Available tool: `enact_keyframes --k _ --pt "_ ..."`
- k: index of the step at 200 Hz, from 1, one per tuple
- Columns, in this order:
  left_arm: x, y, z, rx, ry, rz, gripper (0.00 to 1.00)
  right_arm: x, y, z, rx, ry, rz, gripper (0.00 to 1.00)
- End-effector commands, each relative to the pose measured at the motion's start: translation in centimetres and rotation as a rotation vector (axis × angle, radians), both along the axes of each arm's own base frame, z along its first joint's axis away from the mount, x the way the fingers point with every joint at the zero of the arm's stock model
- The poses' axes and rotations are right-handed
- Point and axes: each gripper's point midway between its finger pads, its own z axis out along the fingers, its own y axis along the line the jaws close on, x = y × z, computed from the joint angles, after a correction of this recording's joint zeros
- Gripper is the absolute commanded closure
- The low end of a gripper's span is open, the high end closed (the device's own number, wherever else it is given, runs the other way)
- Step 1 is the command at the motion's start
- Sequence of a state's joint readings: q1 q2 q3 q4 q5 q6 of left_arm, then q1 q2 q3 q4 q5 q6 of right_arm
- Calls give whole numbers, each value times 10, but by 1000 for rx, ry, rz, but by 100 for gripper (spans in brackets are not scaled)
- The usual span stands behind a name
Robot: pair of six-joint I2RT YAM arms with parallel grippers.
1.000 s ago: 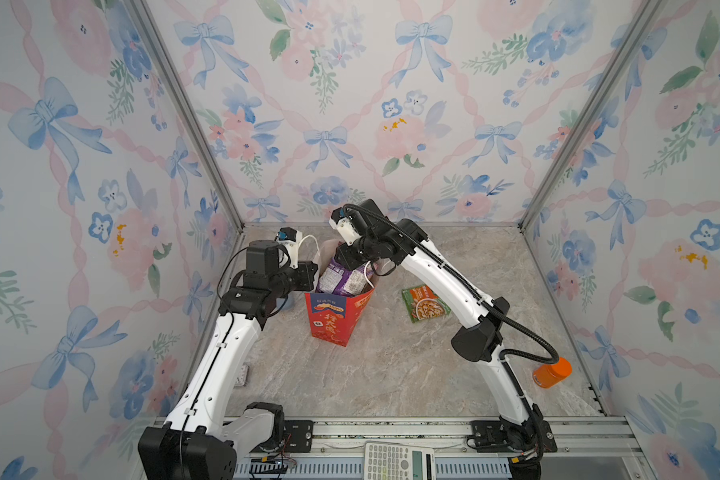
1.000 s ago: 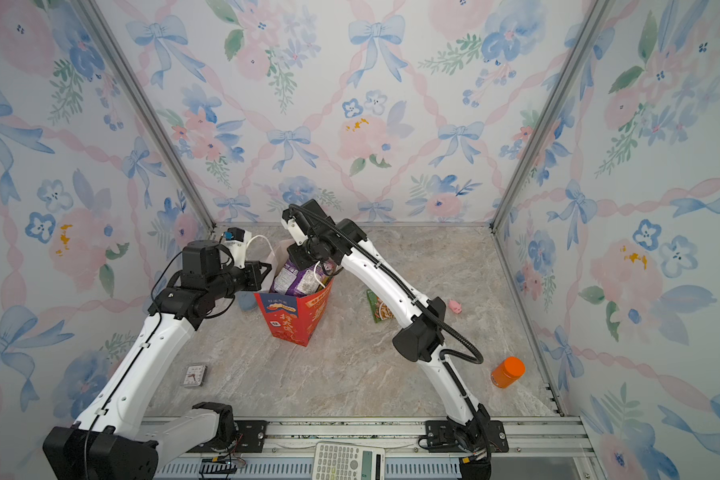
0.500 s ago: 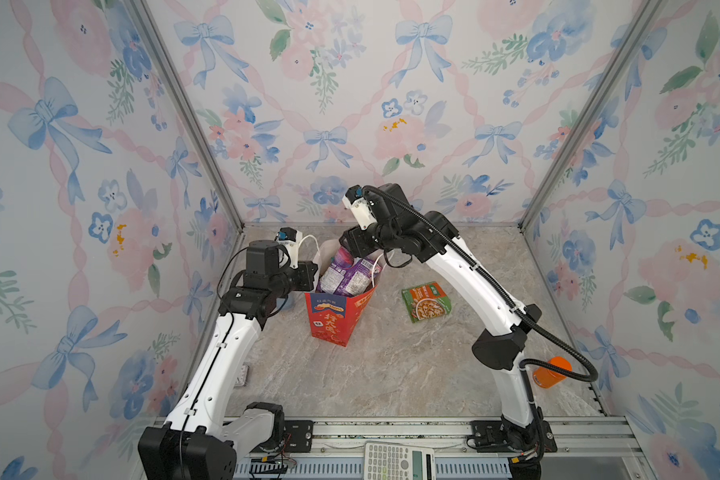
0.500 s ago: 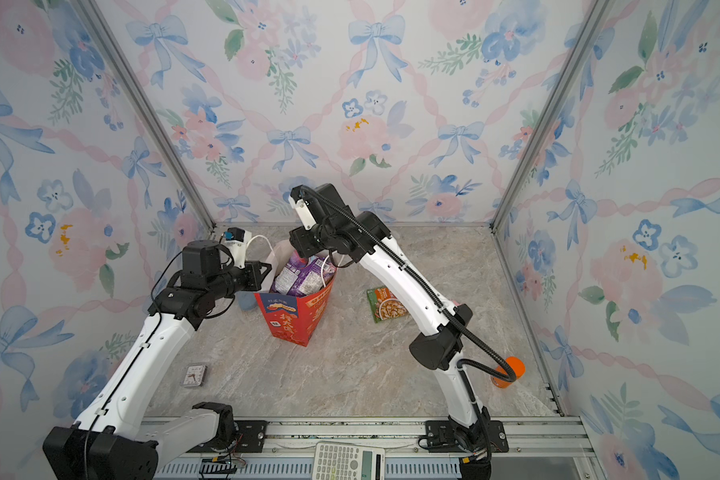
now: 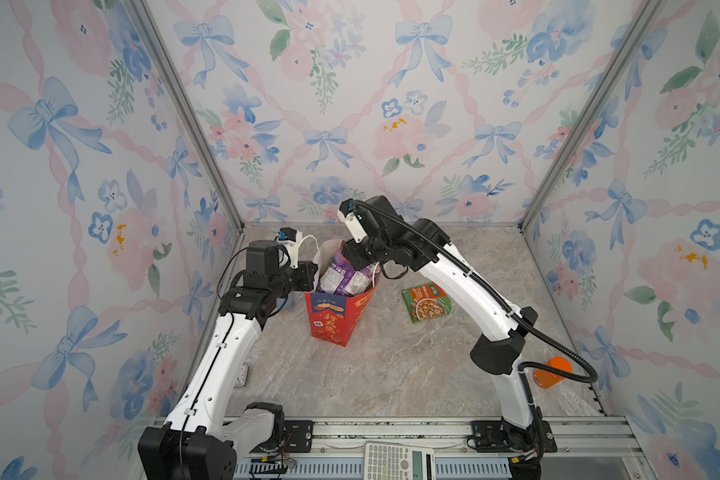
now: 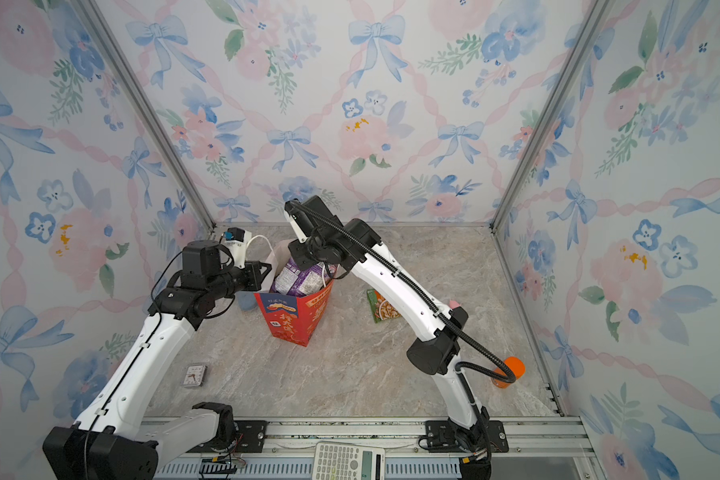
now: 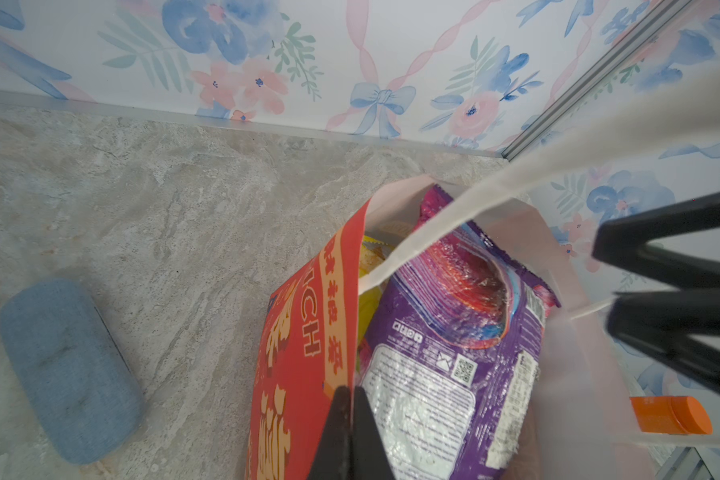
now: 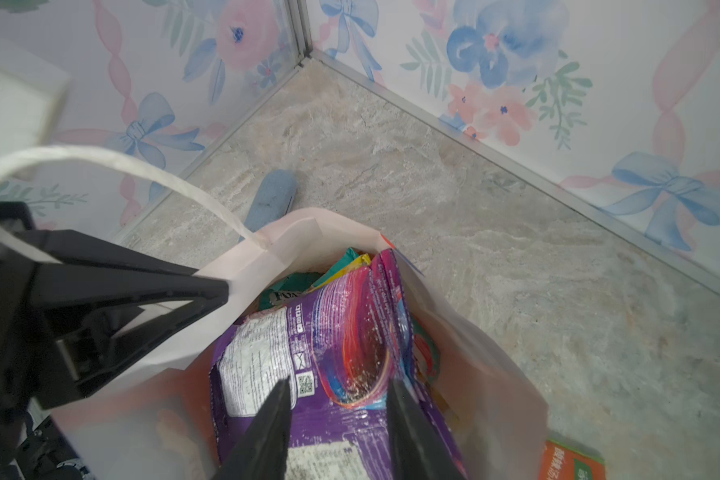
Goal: Place the snacks into the paper bag
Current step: 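Push the purple packet deeper into the bag with the right gripper, then open the right gripper, raise it and move to the soup packet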
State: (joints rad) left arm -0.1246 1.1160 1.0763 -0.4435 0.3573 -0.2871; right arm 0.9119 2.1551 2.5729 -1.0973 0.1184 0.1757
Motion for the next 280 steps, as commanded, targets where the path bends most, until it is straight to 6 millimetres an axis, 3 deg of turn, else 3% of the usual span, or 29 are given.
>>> enact_keyframes --k 1,112,145,168,191,248,280 --pt "2 -7 36 -15 -127 -45 100 1 -8 -20 -74 32 -49 63" --pt "2 -6 35 -7 -129 -42 100 21 11 -117 -171 184 -61 65" --pt "2 -5 34 -3 -128 -40 100 24 12 -138 -185 224 -73 65" --pt "2 -5 34 -2 -130 -41 100 24 14 -140 -173 240 -70 64" --pt "3 -5 33 2 -128 -40 100 24 18 -111 -104 208 -59 62" --pt "3 -5 33 1 -127 -39 100 2 23 32 233 53 48 46" --pt "2 -5 34 0 -131 -39 100 -10 7 82 337 -11 68 43"
